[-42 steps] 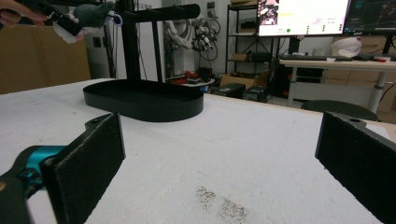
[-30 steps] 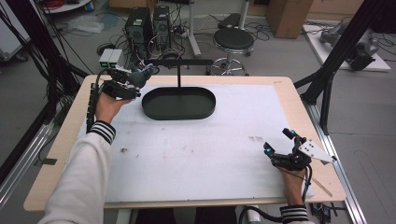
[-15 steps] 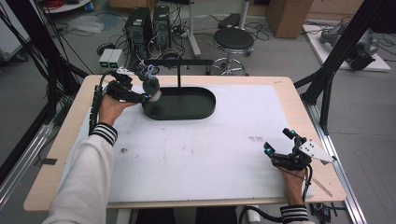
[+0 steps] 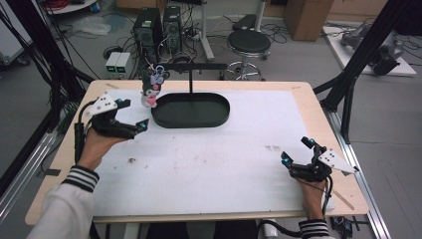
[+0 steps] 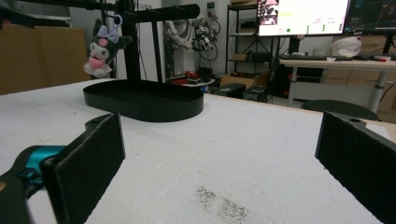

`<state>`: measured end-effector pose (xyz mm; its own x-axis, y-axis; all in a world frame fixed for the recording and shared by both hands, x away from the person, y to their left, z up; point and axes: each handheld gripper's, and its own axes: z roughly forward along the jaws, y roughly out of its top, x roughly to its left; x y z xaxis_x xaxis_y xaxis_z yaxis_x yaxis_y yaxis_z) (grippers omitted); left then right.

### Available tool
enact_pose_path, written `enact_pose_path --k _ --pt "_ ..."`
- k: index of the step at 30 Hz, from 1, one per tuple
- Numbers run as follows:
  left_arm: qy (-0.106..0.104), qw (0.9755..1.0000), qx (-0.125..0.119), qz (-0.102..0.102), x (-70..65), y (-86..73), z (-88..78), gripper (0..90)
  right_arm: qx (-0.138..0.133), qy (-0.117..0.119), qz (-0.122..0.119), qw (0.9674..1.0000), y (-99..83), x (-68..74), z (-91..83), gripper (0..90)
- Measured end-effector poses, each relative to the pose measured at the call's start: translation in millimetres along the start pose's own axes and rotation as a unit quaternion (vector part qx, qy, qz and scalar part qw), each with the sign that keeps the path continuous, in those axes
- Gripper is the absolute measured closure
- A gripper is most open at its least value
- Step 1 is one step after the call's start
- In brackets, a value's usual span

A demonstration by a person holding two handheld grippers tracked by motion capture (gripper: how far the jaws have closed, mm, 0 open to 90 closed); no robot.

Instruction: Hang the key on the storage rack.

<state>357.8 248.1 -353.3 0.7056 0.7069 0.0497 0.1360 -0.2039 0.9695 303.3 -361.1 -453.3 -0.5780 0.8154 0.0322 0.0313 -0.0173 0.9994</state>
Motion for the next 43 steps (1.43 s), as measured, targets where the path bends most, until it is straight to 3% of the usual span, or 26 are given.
enact_pose_path --k 3,6,8,14,19,31,37,43 --pt "0.006 0.9998 -0.016 0.005 -7.7 -10.6 -11.3 1.7 0.001 0.000 0.000 1.0000 0.0 0.6 0.0 0.5" --pt "0.020 0.9990 -0.039 0.004 -19.8 -35.2 -30.3 1.7 0.002 0.000 -0.002 1.0000 0.0 0.7 0.0 0.5" --pt "0.028 0.9988 -0.040 0.004 -21.9 -41.4 -33.1 1.7 0.001 0.000 0.001 1.0000 0.0 0.6 0.0 0.5" --pt "0.054 0.9965 -0.062 -0.018 -29.8 -73.5 -47.3 1.7 0.002 -0.001 -0.005 1.0000 0.0 1.0 0.1 0.5" --pt "0.066 0.9947 -0.076 -0.020 -32.5 -85.9 -54.7 1.7 0.002 -0.001 -0.006 1.0000 0.0 1.0 0.1 0.4" --pt "0.084 0.9925 -0.085 -0.027 -35.1 -113.3 -60.6 1.7 0.002 -0.002 -0.005 1.0000 0.0 1.2 0.1 0.5" --pt "0.089 0.9920 -0.087 -0.022 -36.7 -114.2 -61.0 1.7 0.002 -0.002 -0.005 1.0000 0.0 0.9 0.0 0.5" --pt "0.096 0.9906 -0.092 -0.034 -35.3 -114.8 -61.7 1.7 0.003 -0.001 -0.003 1.0000 0.0 1.1 0.2 0.5"
